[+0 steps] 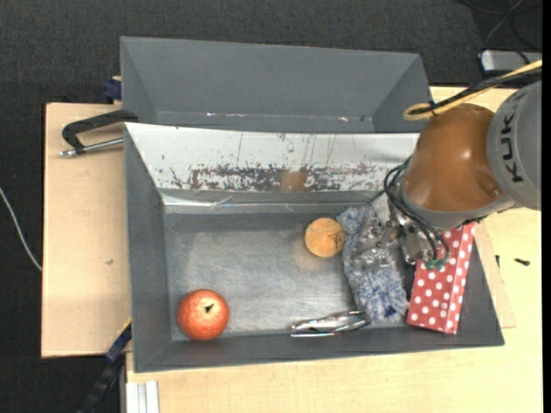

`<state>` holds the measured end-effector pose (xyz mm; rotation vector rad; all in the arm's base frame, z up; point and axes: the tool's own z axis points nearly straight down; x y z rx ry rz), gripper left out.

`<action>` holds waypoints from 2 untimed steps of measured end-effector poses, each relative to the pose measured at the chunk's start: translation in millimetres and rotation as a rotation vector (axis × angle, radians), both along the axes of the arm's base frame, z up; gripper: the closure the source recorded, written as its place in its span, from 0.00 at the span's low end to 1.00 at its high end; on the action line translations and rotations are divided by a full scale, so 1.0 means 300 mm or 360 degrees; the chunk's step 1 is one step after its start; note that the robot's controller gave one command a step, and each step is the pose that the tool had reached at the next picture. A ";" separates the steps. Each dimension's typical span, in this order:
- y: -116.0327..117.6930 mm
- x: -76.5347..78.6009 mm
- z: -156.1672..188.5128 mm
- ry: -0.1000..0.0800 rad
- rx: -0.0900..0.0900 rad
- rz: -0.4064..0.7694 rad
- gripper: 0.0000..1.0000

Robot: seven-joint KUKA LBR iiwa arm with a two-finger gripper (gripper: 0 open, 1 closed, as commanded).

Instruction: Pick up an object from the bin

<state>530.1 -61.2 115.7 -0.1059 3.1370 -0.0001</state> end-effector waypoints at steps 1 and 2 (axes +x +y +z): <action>0.019 0.010 0.116 0.0004 0.0001 0.0218 1.00; -0.019 -0.062 0.301 -0.0003 0.0001 -0.0062 1.00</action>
Offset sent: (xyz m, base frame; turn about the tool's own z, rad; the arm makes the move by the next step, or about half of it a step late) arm -0.0198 -0.0063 0.0896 0.0386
